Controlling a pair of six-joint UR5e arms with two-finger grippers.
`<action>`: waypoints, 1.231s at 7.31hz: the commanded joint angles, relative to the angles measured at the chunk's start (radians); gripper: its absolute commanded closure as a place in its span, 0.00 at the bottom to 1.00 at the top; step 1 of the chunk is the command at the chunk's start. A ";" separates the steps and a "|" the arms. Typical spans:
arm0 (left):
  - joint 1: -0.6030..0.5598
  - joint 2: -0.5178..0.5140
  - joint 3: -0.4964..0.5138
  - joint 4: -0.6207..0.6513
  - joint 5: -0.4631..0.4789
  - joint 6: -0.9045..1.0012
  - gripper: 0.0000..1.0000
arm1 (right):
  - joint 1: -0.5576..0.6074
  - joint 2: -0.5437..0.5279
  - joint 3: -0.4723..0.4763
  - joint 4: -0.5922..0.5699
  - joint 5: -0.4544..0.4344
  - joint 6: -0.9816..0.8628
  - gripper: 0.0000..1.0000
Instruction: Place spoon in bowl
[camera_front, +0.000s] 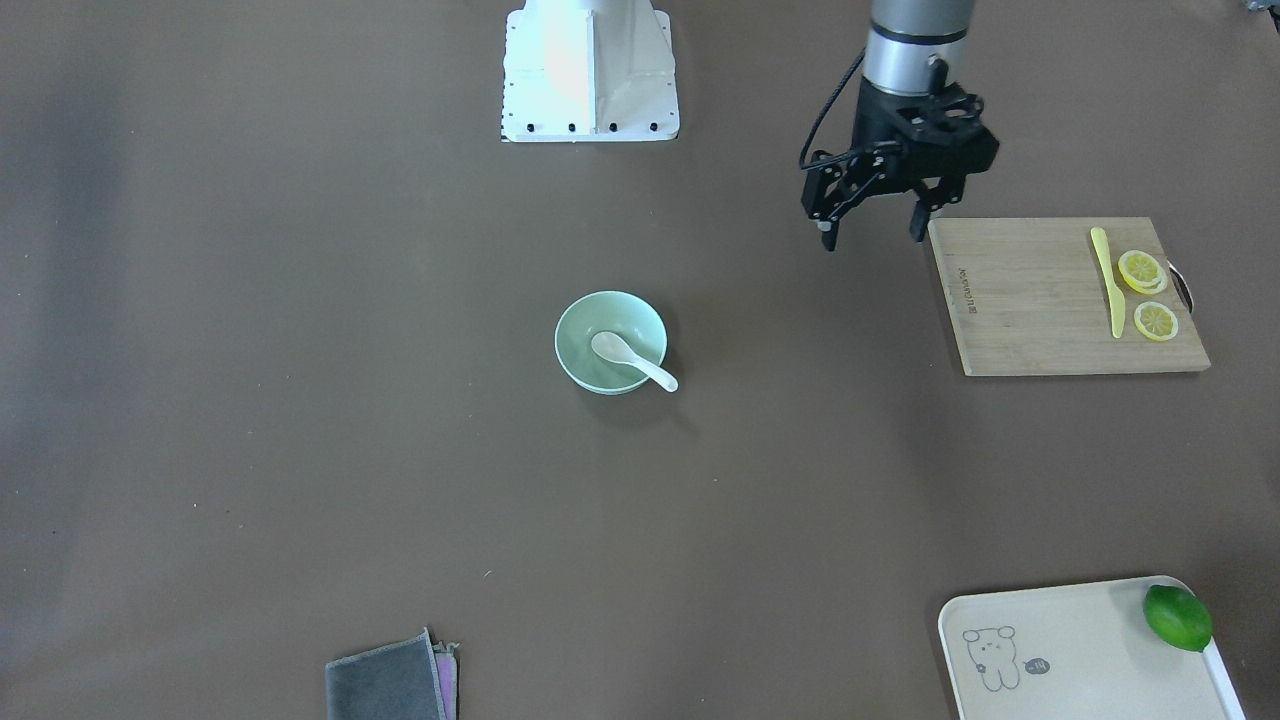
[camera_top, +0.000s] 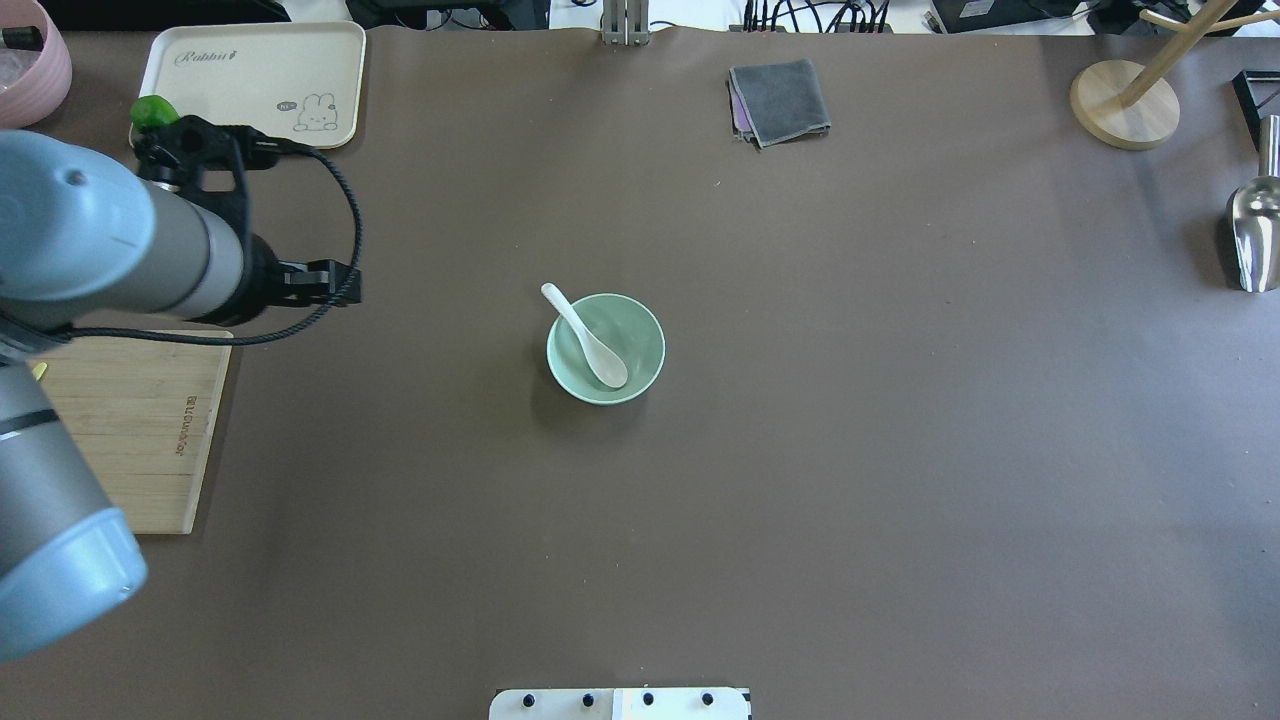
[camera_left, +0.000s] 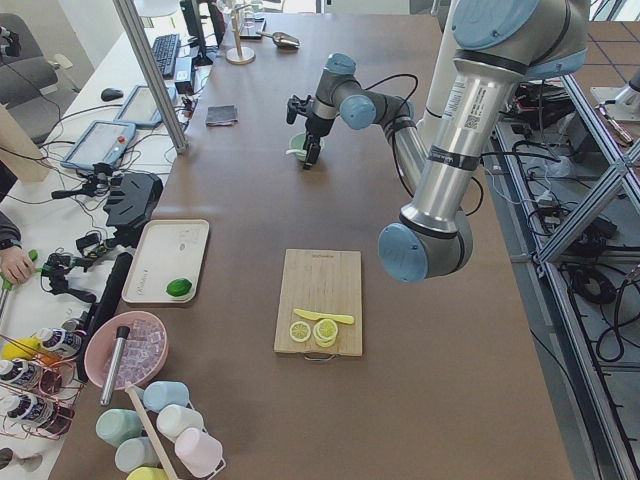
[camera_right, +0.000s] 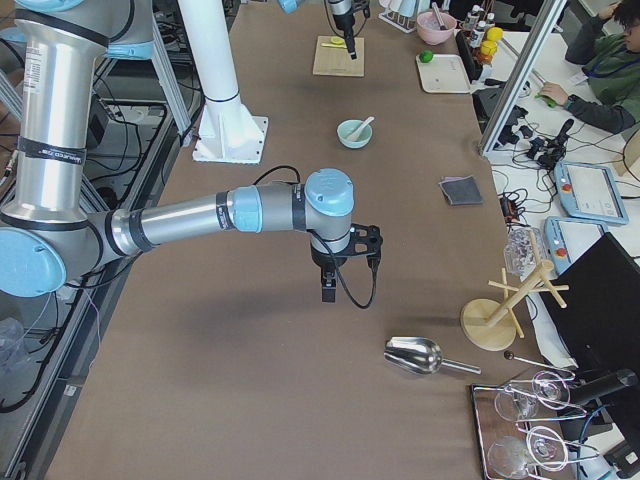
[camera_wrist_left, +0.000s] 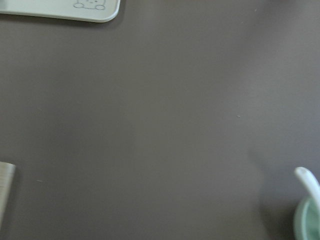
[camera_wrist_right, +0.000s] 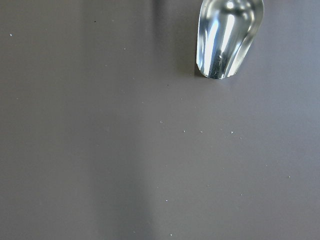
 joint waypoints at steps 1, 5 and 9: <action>-0.260 0.134 -0.059 0.096 -0.198 0.452 0.01 | 0.004 -0.001 -0.023 0.000 -0.003 0.000 0.00; -0.771 0.322 0.178 0.089 -0.455 1.281 0.01 | 0.006 -0.002 -0.038 0.000 -0.003 0.000 0.00; -0.815 0.503 0.240 -0.133 -0.486 1.276 0.01 | 0.006 -0.019 -0.035 0.000 -0.001 0.000 0.00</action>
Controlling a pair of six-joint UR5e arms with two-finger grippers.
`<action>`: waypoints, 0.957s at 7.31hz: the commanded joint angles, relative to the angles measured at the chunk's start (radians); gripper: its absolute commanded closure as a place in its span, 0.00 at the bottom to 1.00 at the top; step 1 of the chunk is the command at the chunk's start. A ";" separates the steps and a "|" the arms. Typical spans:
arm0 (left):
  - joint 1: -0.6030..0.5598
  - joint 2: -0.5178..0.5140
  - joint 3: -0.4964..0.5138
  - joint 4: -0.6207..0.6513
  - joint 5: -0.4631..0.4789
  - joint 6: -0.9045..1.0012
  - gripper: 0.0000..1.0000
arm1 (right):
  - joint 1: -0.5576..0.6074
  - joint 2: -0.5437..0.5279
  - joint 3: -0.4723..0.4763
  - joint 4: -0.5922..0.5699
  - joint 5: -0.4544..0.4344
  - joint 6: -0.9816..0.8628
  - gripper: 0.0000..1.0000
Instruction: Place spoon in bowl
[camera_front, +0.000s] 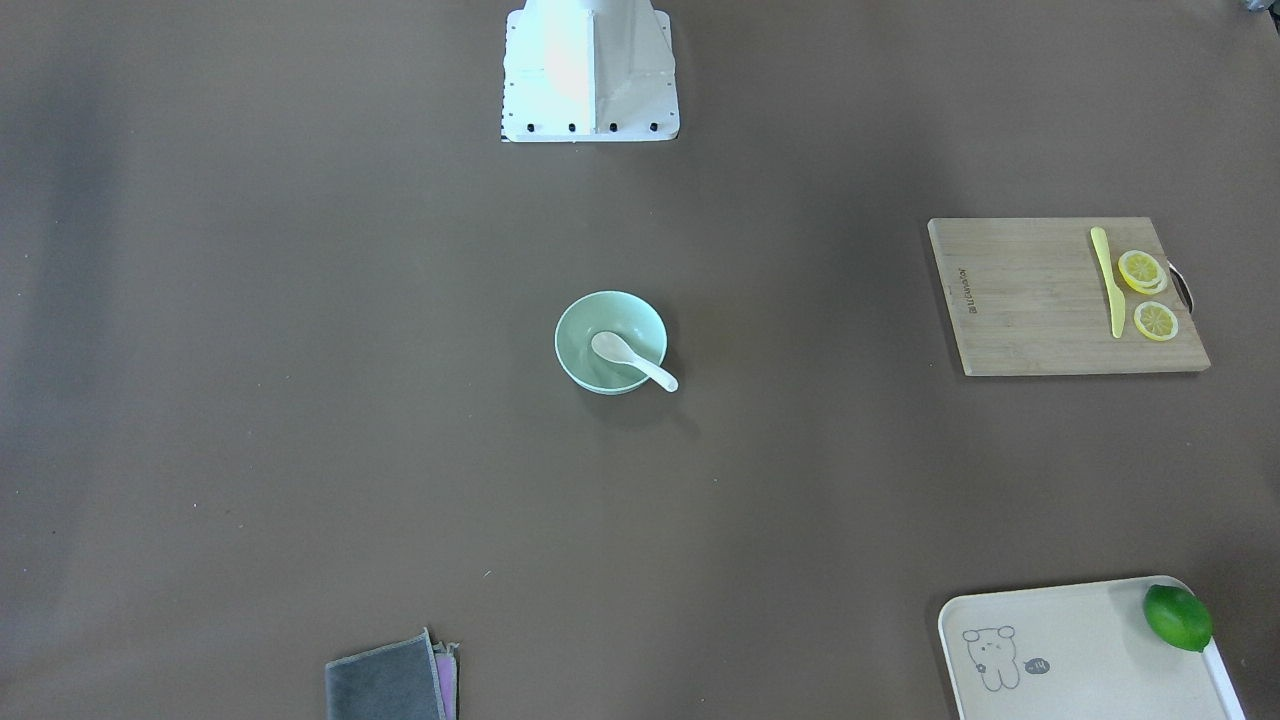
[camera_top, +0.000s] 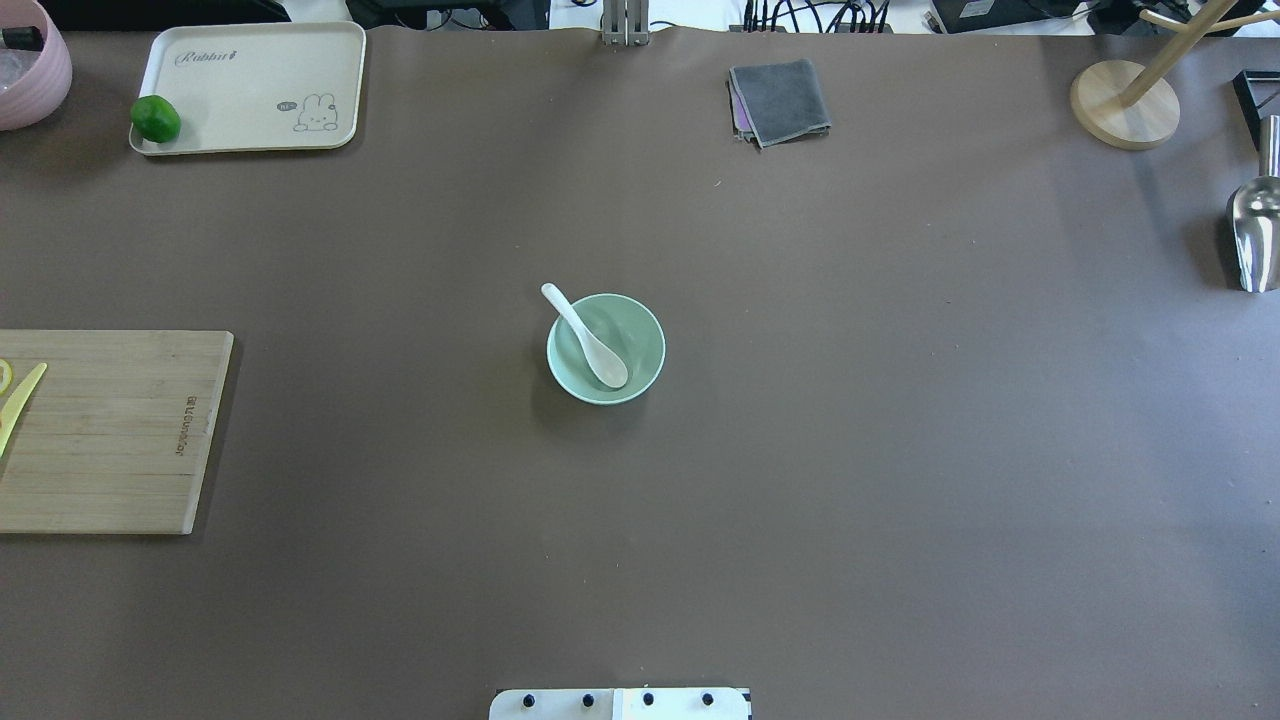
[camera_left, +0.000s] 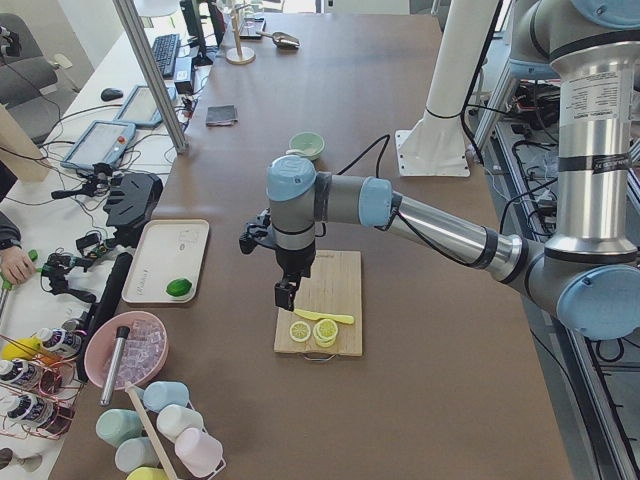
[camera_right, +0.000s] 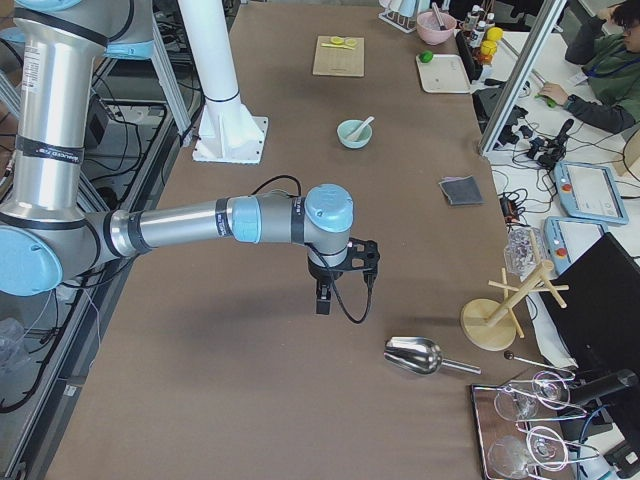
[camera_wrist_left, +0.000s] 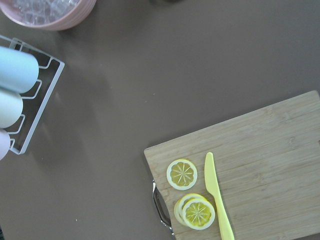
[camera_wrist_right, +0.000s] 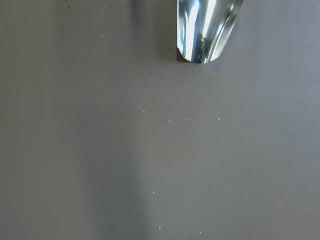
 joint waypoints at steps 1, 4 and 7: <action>-0.026 0.061 0.020 -0.116 -0.054 0.005 0.01 | 0.000 -0.008 0.001 0.000 0.002 -0.002 0.00; -0.098 0.126 0.016 -0.115 -0.165 0.006 0.01 | 0.003 -0.032 0.009 0.000 0.002 -0.003 0.00; -0.107 0.171 0.020 -0.120 -0.163 0.006 0.01 | 0.011 -0.046 0.014 0.002 0.003 -0.008 0.00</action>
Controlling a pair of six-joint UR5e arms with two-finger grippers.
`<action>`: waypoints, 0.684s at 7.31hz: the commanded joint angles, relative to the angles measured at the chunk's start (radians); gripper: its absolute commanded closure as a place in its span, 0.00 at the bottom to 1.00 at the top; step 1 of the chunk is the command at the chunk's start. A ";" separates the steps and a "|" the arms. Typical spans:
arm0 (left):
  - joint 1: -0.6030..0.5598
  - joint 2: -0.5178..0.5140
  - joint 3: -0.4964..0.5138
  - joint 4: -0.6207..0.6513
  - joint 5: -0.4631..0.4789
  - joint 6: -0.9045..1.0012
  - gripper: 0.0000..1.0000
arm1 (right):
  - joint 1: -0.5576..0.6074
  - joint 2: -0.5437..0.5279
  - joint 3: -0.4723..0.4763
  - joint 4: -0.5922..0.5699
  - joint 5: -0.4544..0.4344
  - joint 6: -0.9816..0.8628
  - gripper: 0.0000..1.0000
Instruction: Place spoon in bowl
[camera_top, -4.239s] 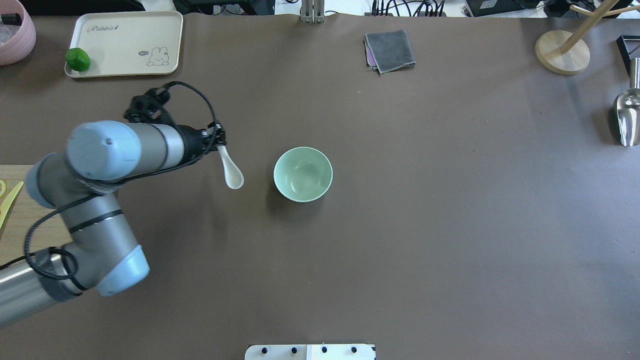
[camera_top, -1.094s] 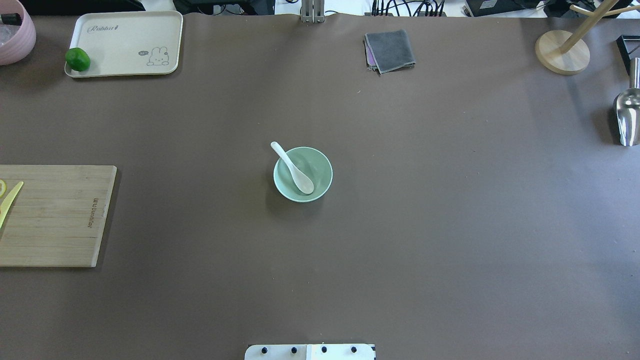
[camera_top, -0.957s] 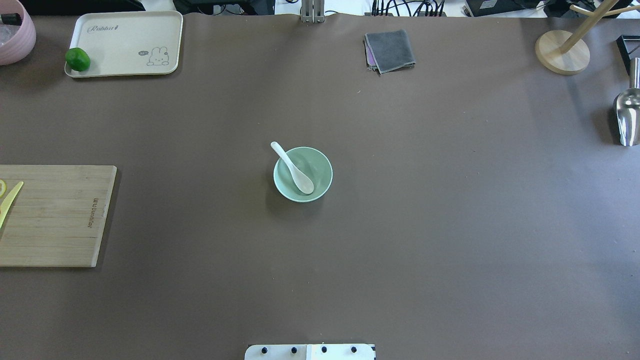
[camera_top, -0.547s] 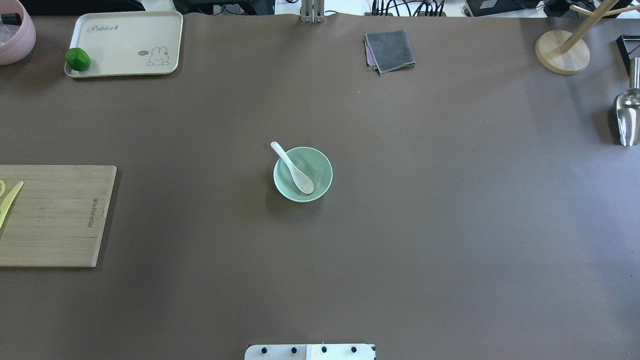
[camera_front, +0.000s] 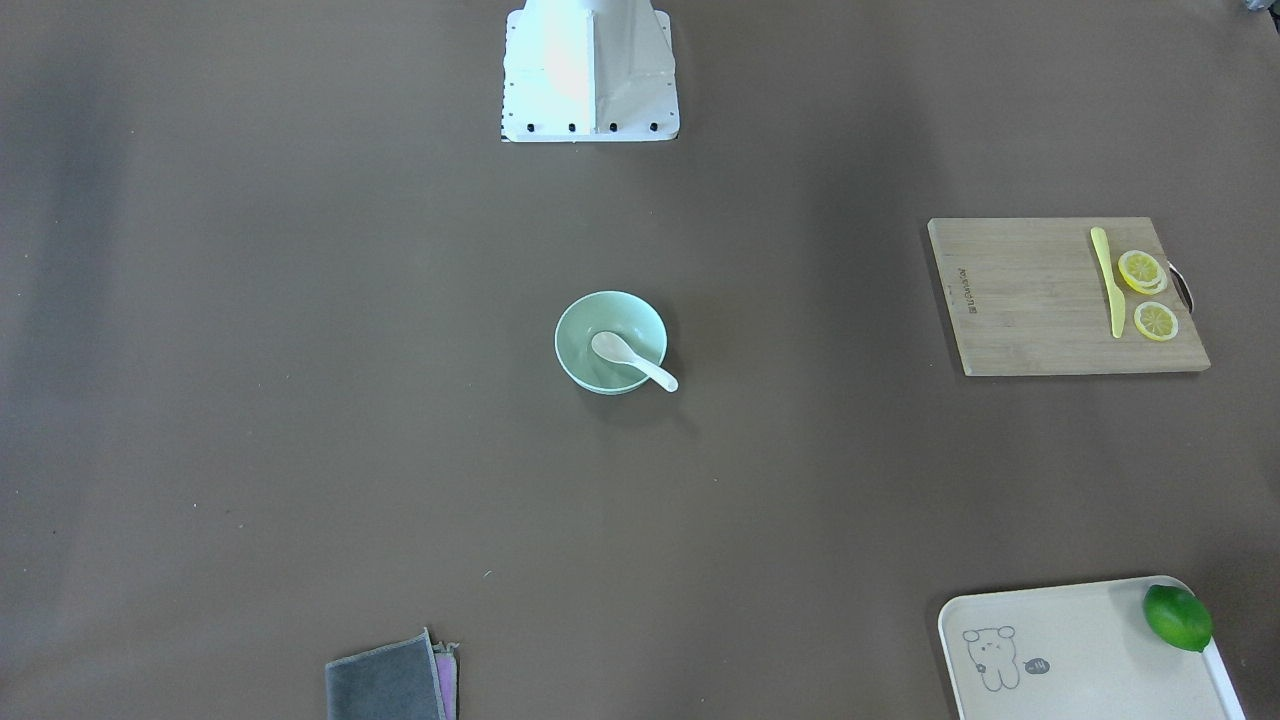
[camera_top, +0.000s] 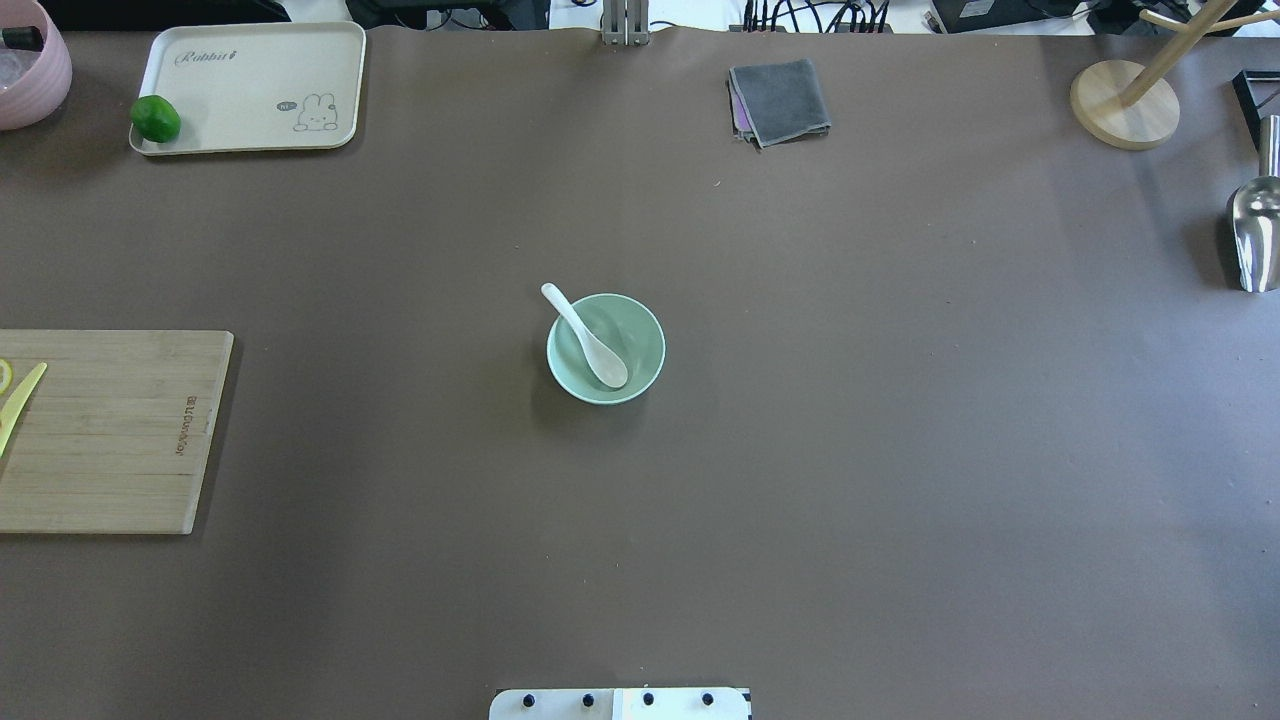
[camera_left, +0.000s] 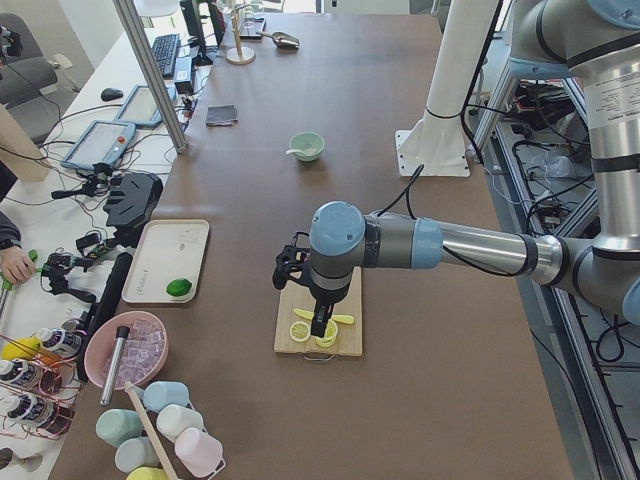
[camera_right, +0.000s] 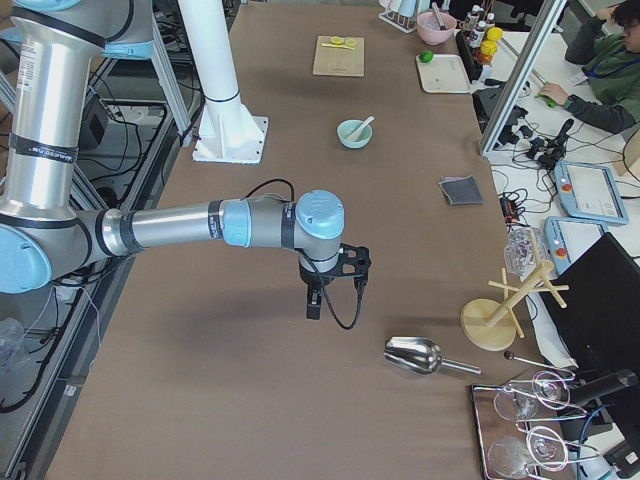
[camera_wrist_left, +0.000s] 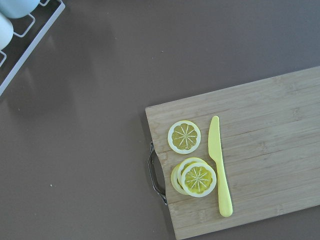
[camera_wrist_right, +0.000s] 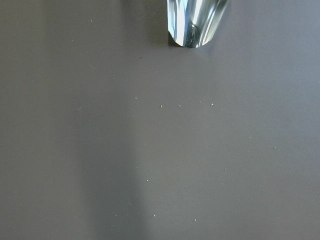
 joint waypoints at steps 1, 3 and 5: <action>-0.004 0.010 0.018 -0.002 0.002 -0.001 0.01 | 0.004 -0.015 0.003 0.015 0.001 -0.001 0.00; -0.004 0.010 0.017 -0.002 0.002 -0.001 0.01 | 0.005 -0.044 0.001 0.067 0.003 0.001 0.00; -0.004 0.010 0.012 -0.003 0.002 -0.001 0.01 | 0.009 -0.047 0.001 0.067 0.003 -0.001 0.00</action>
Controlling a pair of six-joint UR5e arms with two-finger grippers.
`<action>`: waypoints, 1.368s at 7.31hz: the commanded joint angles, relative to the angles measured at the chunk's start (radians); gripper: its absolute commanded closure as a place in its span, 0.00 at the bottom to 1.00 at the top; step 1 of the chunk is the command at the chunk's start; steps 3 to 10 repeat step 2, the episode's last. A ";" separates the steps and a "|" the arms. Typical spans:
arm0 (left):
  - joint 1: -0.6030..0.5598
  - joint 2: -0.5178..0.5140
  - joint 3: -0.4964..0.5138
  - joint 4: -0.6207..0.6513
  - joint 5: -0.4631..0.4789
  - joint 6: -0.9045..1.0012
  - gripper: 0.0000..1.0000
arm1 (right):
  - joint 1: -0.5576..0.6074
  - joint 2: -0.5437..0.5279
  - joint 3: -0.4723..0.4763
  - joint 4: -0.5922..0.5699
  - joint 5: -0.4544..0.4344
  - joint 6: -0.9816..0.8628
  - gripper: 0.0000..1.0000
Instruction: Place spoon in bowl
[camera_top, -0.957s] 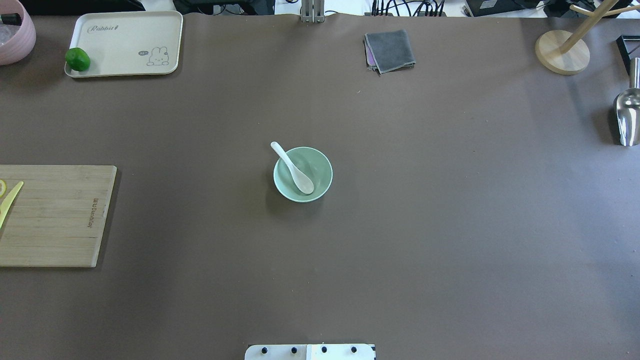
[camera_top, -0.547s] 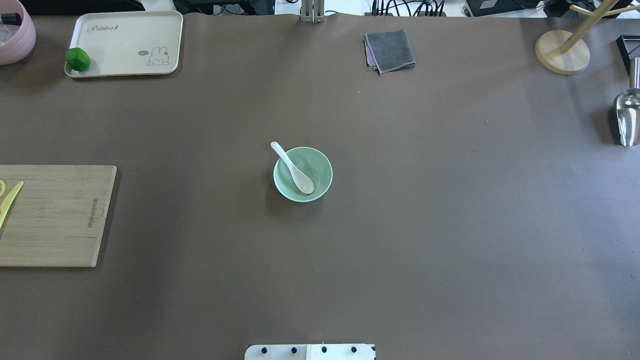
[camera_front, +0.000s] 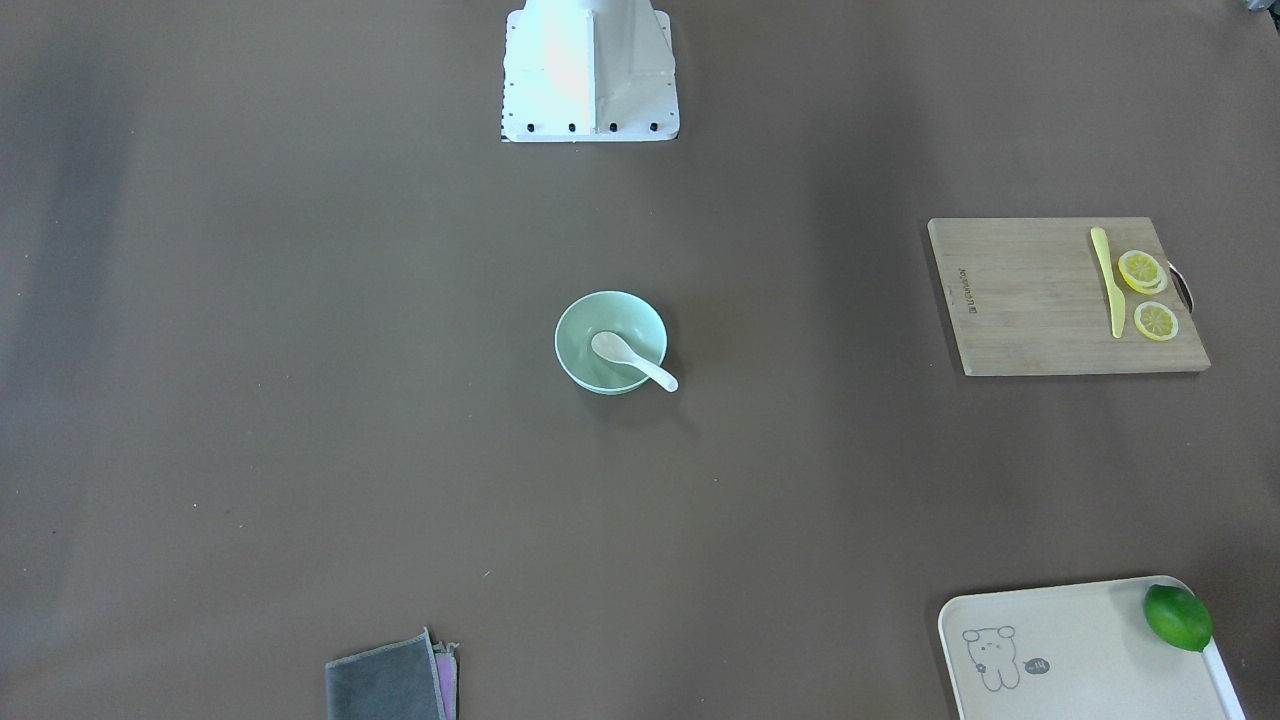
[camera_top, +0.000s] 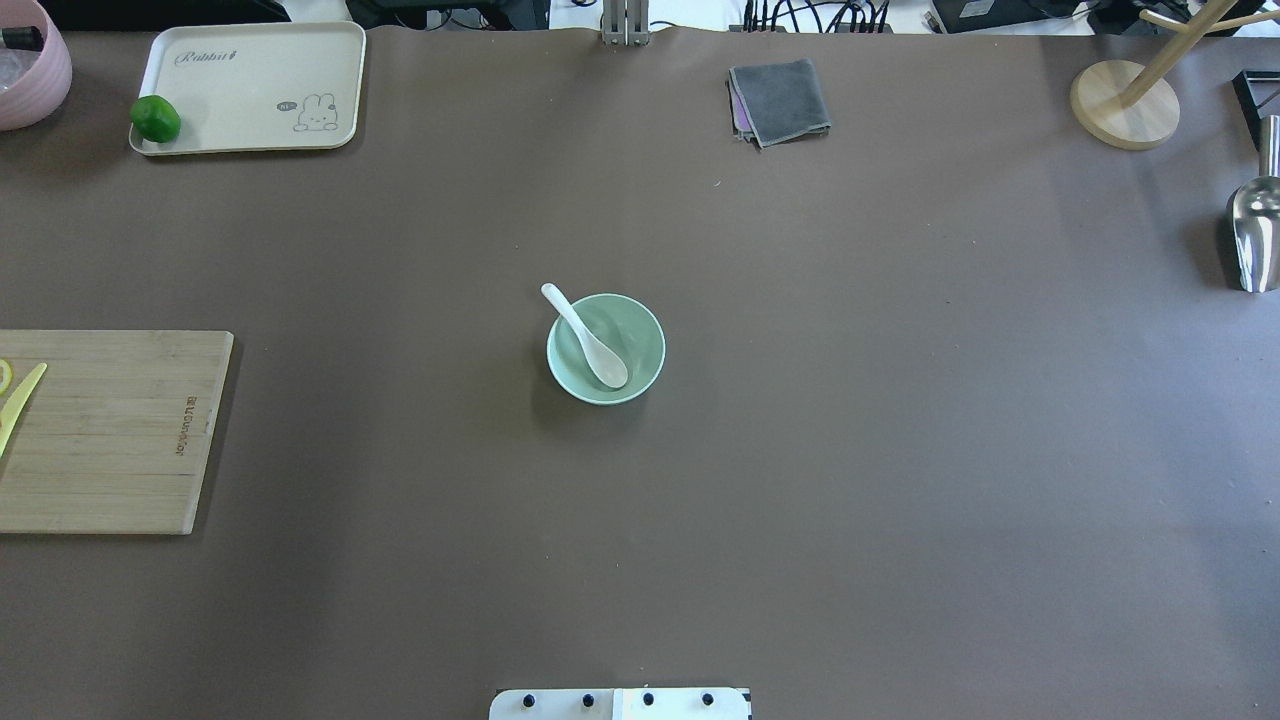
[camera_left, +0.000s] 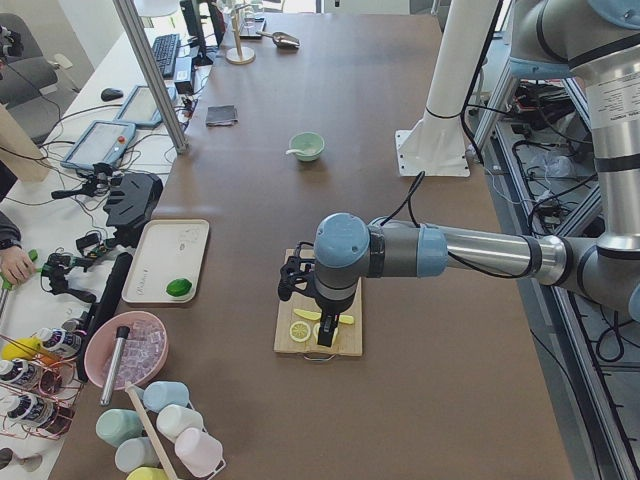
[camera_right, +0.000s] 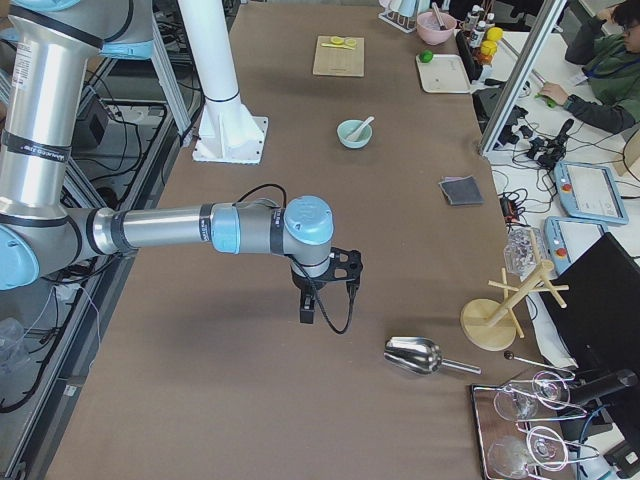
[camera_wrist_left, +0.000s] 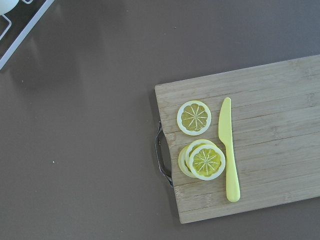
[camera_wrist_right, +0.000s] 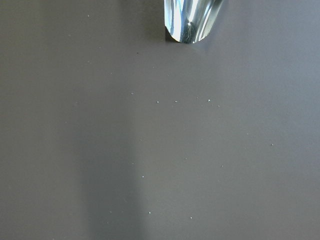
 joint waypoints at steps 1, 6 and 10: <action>0.000 0.000 -0.005 -0.001 0.000 0.000 0.01 | 0.004 -0.005 -0.002 0.004 -0.001 0.000 0.00; 0.000 -0.001 -0.007 -0.001 0.002 0.000 0.01 | 0.005 -0.004 -0.002 0.004 -0.001 0.000 0.00; 0.000 -0.001 -0.007 -0.001 0.002 0.000 0.01 | 0.005 -0.004 -0.002 0.004 -0.001 0.000 0.00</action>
